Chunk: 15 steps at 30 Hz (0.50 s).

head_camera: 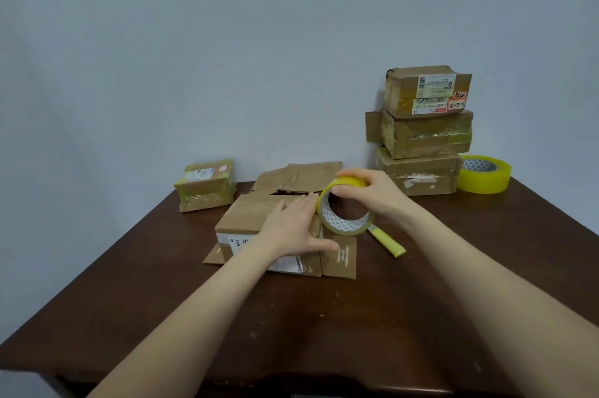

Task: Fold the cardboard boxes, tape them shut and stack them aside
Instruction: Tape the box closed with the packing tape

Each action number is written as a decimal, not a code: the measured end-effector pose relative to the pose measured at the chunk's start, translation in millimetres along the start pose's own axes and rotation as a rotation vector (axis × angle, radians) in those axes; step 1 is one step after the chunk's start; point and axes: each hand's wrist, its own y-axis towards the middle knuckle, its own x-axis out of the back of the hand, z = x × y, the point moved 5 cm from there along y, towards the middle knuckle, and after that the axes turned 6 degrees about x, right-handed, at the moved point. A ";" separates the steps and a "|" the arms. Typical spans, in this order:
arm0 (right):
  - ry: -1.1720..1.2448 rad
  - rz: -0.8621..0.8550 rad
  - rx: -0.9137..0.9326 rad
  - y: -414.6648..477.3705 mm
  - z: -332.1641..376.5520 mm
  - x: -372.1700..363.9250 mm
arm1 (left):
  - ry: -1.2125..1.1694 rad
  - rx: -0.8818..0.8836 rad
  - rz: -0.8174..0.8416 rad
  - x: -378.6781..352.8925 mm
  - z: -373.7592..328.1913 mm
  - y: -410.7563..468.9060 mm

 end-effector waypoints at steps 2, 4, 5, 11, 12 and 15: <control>0.011 -0.022 -0.004 1.2 -5.0 0.2 | 0.024 0.031 -0.035 -2.6 10.0 -6.6; -0.004 -0.029 -0.007 4.4 -8.8 -0.5 | 0.091 0.072 -0.054 -5.0 14.9 -10.9; -0.010 -0.022 -0.010 5.3 -9.2 -2.1 | 0.123 0.082 -0.051 -6.0 14.9 -11.7; 0.143 -0.002 -0.160 -3.6 -17.8 -0.6 | 0.151 0.097 -0.025 -11.0 15.5 -9.3; 0.174 -0.010 -0.181 -8.8 -20.1 0.8 | 0.156 0.096 -0.024 -11.6 15.5 -9.2; 0.101 0.000 -0.141 -17.4 -22.0 5.8 | 0.176 0.093 -0.022 -13.0 16.3 -9.4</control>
